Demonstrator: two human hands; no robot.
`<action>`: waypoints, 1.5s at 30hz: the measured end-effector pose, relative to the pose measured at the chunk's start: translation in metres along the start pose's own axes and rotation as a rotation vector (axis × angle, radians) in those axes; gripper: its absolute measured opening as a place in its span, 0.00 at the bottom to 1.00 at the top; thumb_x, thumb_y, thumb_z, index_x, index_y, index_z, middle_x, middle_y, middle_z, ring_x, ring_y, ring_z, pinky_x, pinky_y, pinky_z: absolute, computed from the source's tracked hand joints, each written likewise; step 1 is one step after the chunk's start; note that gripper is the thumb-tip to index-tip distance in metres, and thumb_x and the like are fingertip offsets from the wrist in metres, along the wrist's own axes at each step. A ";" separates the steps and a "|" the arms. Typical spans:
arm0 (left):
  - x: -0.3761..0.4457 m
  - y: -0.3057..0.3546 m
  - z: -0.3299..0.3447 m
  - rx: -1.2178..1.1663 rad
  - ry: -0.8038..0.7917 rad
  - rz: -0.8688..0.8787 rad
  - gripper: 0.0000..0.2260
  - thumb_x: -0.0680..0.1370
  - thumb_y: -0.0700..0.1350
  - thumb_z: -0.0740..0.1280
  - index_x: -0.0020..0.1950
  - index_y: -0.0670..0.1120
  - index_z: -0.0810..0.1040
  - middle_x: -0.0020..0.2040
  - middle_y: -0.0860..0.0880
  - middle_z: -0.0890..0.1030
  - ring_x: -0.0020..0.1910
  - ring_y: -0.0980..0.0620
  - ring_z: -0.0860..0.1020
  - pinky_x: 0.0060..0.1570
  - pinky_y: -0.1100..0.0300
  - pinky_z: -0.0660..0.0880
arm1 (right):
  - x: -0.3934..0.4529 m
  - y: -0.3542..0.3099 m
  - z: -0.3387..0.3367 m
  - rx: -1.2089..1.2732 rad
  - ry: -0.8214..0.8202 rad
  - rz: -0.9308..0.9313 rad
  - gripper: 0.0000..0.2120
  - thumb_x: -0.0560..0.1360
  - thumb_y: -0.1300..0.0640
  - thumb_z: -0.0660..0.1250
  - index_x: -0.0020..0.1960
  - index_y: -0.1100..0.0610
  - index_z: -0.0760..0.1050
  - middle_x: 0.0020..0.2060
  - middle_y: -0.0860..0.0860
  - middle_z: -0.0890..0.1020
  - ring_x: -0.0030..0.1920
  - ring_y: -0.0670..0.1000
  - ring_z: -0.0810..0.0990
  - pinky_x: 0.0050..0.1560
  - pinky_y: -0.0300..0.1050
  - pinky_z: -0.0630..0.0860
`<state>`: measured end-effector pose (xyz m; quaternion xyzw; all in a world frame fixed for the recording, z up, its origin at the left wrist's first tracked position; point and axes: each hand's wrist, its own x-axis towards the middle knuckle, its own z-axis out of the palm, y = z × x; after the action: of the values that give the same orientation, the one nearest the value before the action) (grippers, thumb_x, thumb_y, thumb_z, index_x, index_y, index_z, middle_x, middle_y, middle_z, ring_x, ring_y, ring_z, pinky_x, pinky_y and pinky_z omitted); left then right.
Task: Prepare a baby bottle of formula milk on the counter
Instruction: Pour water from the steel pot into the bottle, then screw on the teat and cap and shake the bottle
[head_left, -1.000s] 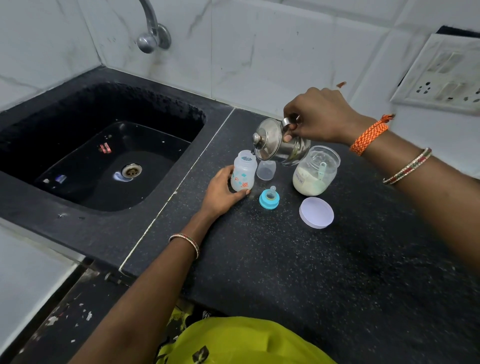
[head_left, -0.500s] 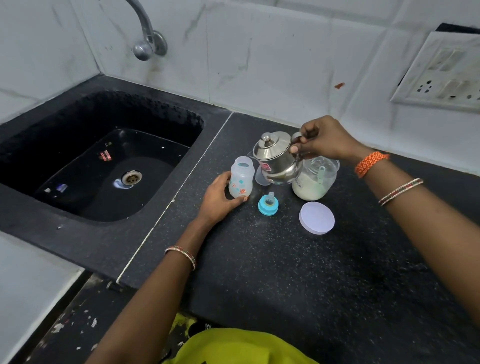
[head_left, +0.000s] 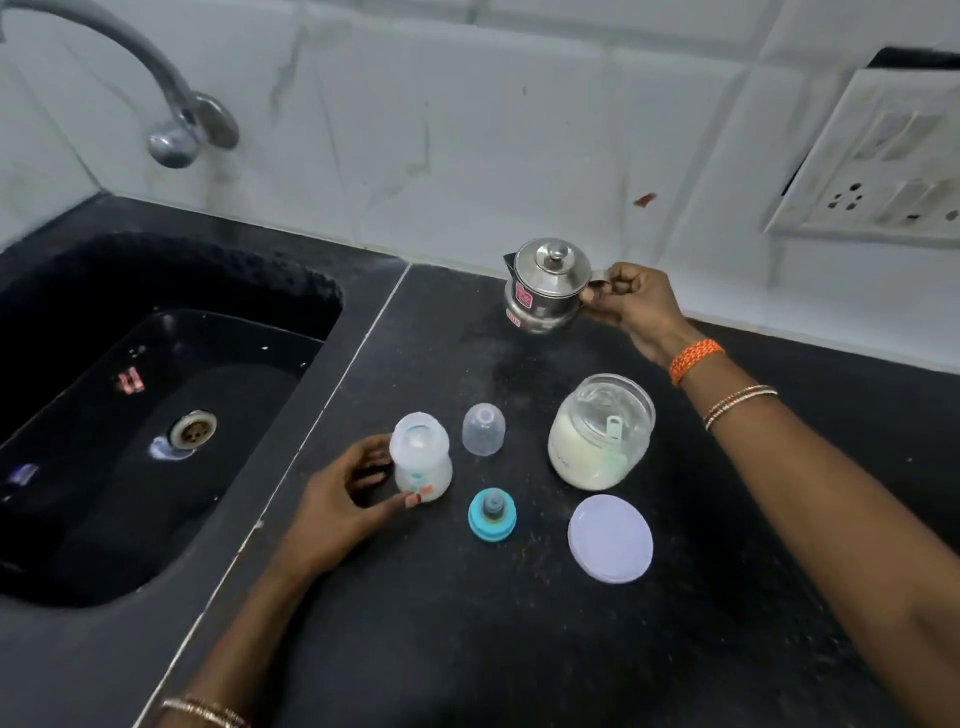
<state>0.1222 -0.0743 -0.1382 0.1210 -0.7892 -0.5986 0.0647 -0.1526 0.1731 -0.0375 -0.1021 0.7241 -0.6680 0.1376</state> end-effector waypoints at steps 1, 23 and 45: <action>-0.001 0.000 0.004 0.038 0.013 0.021 0.27 0.63 0.45 0.80 0.59 0.60 0.75 0.56 0.58 0.82 0.57 0.58 0.79 0.58 0.60 0.75 | 0.009 0.008 0.001 0.020 0.002 0.025 0.12 0.71 0.72 0.69 0.37 0.60 0.70 0.29 0.48 0.79 0.38 0.46 0.82 0.49 0.48 0.82; 0.002 -0.001 0.010 0.121 0.099 0.092 0.24 0.62 0.58 0.77 0.57 0.57 0.79 0.53 0.64 0.82 0.54 0.63 0.79 0.54 0.70 0.74 | -0.047 -0.068 0.043 -0.449 0.245 -0.502 0.10 0.67 0.67 0.61 0.45 0.58 0.77 0.40 0.53 0.81 0.41 0.47 0.79 0.47 0.40 0.76; 0.000 -0.009 0.010 0.521 0.062 0.341 0.33 0.65 0.61 0.73 0.63 0.46 0.71 0.62 0.48 0.75 0.69 0.45 0.67 0.68 0.51 0.65 | -0.165 -0.045 0.142 -1.023 -0.207 -0.298 0.20 0.67 0.64 0.72 0.57 0.56 0.75 0.55 0.57 0.77 0.55 0.56 0.76 0.50 0.42 0.69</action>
<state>0.1209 -0.0673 -0.1492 0.0178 -0.9226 -0.3528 0.1550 0.0487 0.0900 0.0079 -0.3231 0.9172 -0.2289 0.0446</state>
